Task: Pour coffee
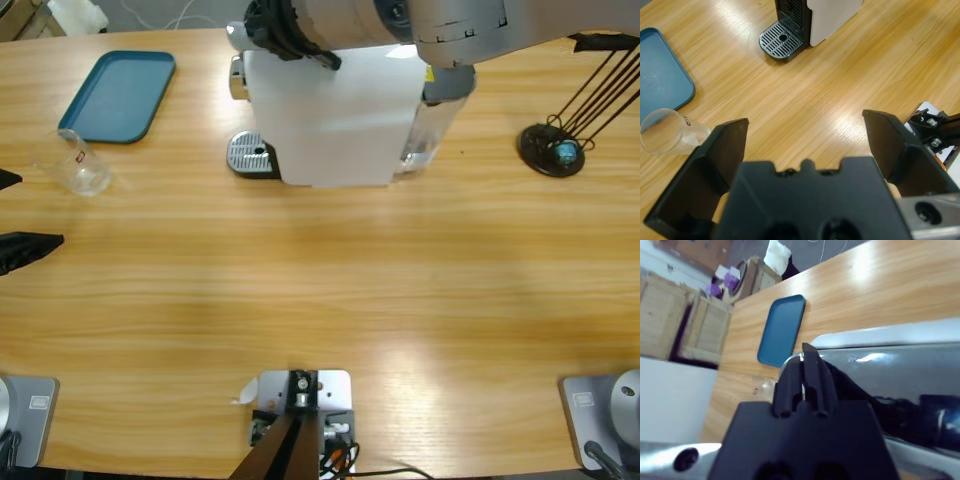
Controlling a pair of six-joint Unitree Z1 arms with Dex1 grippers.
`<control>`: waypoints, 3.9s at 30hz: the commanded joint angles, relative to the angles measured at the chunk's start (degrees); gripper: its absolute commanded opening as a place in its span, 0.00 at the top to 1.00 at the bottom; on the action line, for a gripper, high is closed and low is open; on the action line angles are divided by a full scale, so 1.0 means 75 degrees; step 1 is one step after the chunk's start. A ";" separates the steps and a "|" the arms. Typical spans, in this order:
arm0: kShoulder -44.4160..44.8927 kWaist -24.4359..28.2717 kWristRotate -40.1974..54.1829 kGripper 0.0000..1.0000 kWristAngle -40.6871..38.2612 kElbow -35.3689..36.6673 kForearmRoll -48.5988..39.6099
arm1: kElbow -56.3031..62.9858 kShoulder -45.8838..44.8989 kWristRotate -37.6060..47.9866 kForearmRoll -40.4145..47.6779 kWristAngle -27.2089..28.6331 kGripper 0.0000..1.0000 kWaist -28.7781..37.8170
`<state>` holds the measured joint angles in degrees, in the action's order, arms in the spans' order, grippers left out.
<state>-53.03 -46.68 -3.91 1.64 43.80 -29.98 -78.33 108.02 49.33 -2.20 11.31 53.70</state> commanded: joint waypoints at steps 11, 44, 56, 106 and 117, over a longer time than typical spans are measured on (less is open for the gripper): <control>-0.1099 0.2528 -0.0362 0.00 0.1218 -0.0164 0.0109 | 0.0724 -0.3398 -0.6411 -0.2038 -0.0795 0.00 0.0582; -0.4380 0.4529 0.0243 0.00 0.0848 -0.2266 0.5284 | 0.2447 -0.3412 -0.5324 -0.2073 -0.0535 0.00 0.0610; -0.5269 0.4515 0.0158 0.00 0.0691 -0.3305 0.7834 | 0.2536 -0.3410 -0.5230 -0.1989 -0.0546 0.00 0.0610; -0.6255 0.3934 -0.0608 0.01 0.0672 -0.5541 1.2317 | 0.2868 -0.3419 -0.5021 -0.1663 -0.0582 0.00 0.0610; -0.5866 0.4517 -0.0580 0.01 0.0447 -0.5238 1.2240 | 0.2932 -0.3358 -0.5019 -0.1663 -0.0593 0.00 0.0610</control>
<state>-98.30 -14.56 -7.61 6.90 2.80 61.63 -58.37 82.05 11.02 -15.12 6.20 57.66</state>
